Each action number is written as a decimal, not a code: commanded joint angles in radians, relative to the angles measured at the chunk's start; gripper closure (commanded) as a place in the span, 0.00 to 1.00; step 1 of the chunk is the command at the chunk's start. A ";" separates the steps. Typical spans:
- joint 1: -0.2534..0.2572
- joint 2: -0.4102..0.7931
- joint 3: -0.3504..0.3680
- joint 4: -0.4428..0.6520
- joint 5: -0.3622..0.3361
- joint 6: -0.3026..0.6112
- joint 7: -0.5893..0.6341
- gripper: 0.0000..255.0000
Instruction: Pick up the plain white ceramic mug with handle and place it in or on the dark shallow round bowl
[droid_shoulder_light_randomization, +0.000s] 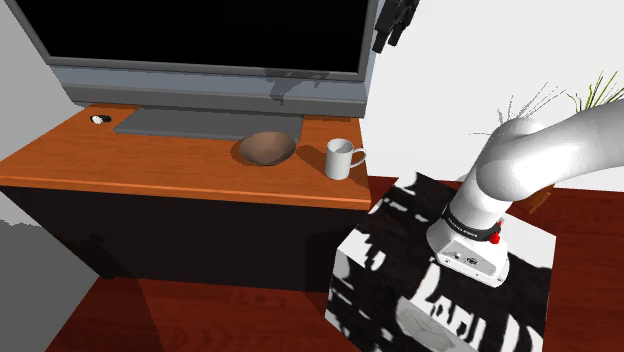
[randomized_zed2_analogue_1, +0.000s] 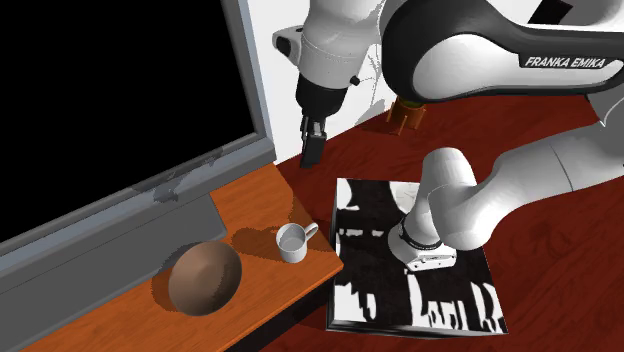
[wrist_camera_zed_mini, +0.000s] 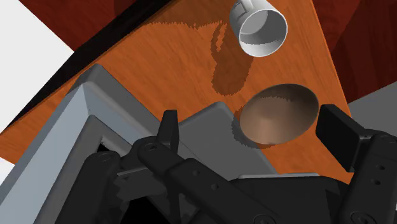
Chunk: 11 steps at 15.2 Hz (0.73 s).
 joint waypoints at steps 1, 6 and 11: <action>0.000 0.000 0.000 0.000 0.000 0.000 0.000 0.00; 0.018 0.024 0.062 -0.123 0.020 0.116 0.054 0.00; 0.039 0.080 0.127 -0.224 0.042 0.240 0.109 0.00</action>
